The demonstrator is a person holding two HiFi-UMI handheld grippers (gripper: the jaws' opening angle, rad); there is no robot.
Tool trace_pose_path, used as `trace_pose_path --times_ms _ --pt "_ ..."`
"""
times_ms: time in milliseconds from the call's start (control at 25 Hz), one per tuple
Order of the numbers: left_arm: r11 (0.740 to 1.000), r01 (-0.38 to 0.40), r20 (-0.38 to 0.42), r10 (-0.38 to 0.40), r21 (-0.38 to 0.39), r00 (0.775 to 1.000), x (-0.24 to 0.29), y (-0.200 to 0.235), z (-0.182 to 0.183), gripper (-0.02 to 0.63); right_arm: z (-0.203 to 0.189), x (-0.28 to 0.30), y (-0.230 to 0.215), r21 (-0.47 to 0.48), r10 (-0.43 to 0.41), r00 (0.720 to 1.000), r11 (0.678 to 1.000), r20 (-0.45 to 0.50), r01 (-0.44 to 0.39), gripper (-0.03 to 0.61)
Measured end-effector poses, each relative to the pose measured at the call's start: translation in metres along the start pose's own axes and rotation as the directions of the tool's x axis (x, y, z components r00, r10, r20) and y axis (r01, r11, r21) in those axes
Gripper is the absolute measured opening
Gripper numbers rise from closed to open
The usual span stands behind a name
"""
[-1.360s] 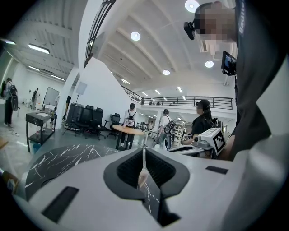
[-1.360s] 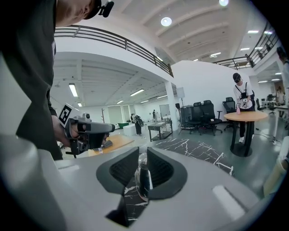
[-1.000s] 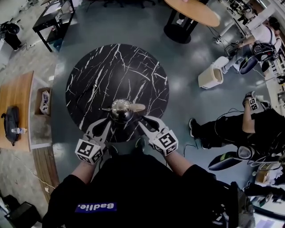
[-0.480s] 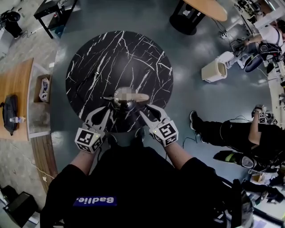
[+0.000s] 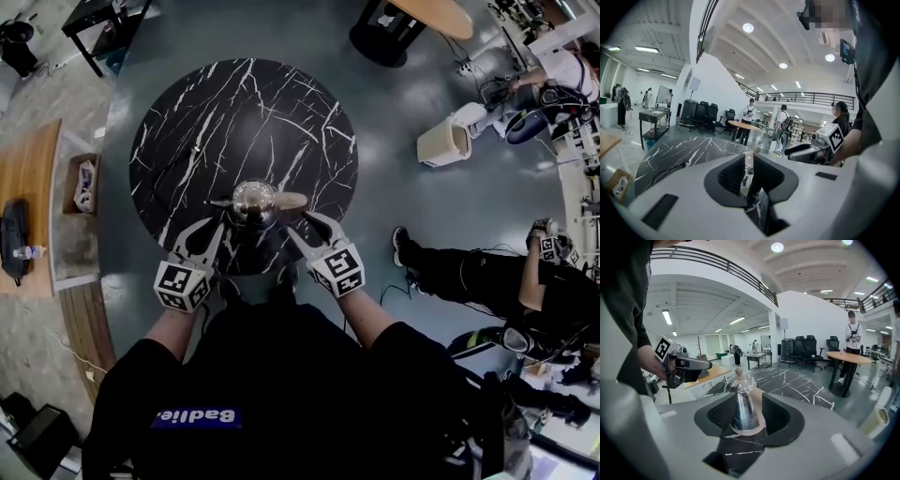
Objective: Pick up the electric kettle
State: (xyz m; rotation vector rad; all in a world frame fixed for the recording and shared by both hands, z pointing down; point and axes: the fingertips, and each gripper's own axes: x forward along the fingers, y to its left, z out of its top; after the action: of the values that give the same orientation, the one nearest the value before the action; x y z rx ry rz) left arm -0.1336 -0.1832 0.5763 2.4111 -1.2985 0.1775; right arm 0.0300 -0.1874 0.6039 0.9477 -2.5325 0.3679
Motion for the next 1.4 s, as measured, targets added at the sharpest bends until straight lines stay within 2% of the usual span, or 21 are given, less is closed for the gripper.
trace_pose_path --times_ms 520,800,1400 --pt "0.995 -0.063 -0.05 0.06 -0.071 0.997 0.012 0.024 -0.029 0.084 -0.033 0.005 -0.023 0.043 -0.064 0.995 0.997 -0.073 0.067 0.179" --pt "0.994 -0.085 -0.085 0.08 -0.068 0.993 0.02 0.036 -0.047 0.098 -0.045 0.013 -0.033 0.049 -0.078 0.992 0.995 -0.103 0.083 0.198" --pt "0.983 -0.145 -0.137 0.129 -0.115 0.982 0.04 0.064 -0.073 0.127 -0.068 0.037 -0.06 0.075 -0.113 0.978 0.989 -0.175 0.127 0.232"
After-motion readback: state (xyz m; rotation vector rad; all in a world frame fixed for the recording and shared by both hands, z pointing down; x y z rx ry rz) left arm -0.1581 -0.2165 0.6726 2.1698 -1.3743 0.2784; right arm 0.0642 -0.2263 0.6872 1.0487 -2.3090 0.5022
